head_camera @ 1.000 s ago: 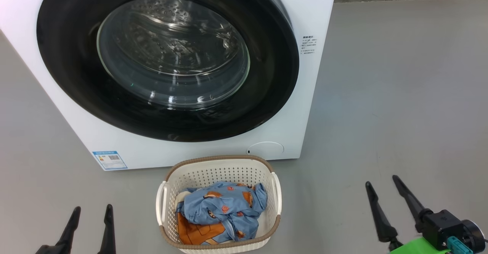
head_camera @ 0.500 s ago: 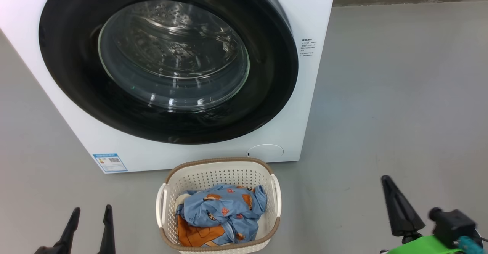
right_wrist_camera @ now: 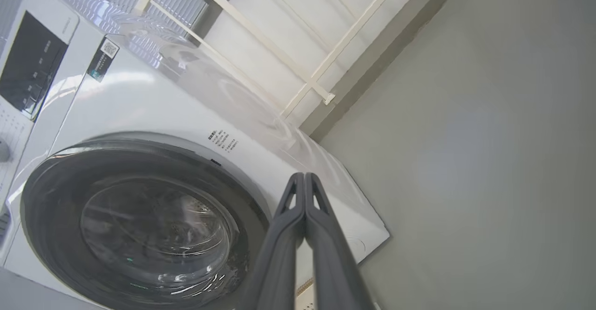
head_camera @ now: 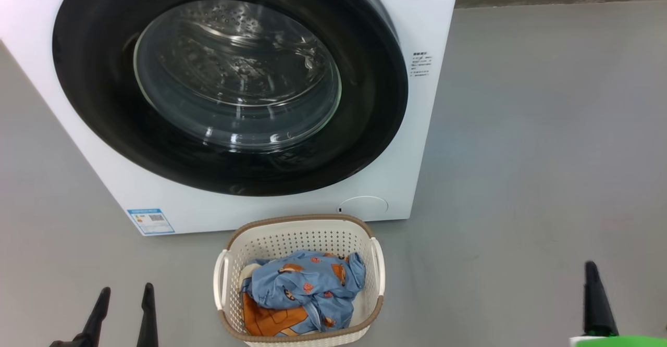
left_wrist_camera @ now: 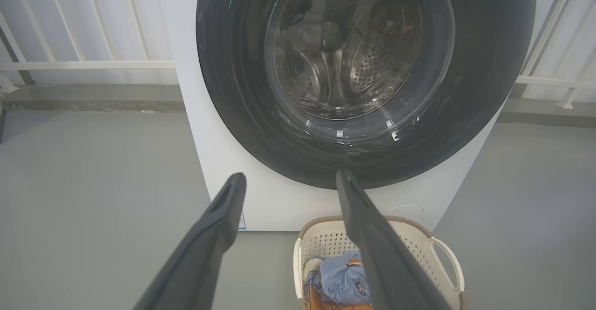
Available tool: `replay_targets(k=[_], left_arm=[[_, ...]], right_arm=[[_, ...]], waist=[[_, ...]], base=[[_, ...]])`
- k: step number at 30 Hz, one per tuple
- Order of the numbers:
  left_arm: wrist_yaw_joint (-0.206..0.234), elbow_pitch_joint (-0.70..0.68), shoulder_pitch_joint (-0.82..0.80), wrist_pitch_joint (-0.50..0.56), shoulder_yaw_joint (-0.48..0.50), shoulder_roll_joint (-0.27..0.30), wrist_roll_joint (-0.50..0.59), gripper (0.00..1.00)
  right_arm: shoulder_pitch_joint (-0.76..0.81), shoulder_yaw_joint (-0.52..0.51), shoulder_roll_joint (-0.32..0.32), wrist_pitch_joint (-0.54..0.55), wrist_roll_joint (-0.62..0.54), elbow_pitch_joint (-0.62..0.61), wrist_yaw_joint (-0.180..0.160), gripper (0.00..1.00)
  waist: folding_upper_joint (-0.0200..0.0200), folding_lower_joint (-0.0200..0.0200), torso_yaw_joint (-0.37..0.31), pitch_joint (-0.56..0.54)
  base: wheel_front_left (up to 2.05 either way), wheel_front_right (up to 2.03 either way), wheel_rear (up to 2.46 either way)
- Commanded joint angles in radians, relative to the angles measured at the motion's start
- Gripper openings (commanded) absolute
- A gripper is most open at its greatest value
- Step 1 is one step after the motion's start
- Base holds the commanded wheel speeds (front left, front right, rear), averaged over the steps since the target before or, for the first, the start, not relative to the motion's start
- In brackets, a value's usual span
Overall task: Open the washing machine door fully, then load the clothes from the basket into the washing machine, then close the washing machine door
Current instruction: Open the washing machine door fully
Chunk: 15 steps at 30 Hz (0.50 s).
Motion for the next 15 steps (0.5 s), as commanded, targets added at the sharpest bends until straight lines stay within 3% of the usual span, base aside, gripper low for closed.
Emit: replay_targets(k=[1, 9, 15], left_arm=[[0.005, -0.029, -0.015, -0.007, 0.026, 0.013, -0.005, 1.0], [0.004, -0.04, -0.027, -0.007, 0.017, 0.013, -0.017, 1.0], [-0.001, -0.052, -0.065, -0.007, 0.02, 0.013, -0.019, 1.0]], right_arm=[[-0.04, 0.017, -0.033, -0.012, 0.054, -0.008, 0.002, 0.0], [-0.103, -0.008, -0.185, 0.008, 0.446, 0.063, 0.002, 0.0], [-0.198, -0.074, -0.251, 0.071, 0.616, 0.036, 0.002, 0.0]], waist=[[0.0, 0.0, 0.006, 0.004], [0.0, 0.0, 0.027, 0.063], [0.0, 0.0, 0.042, 0.153]], base=[[0.0, 0.0, 0.0], [0.0, 0.0, 0.0], [0.0, 0.0, 0.0]])
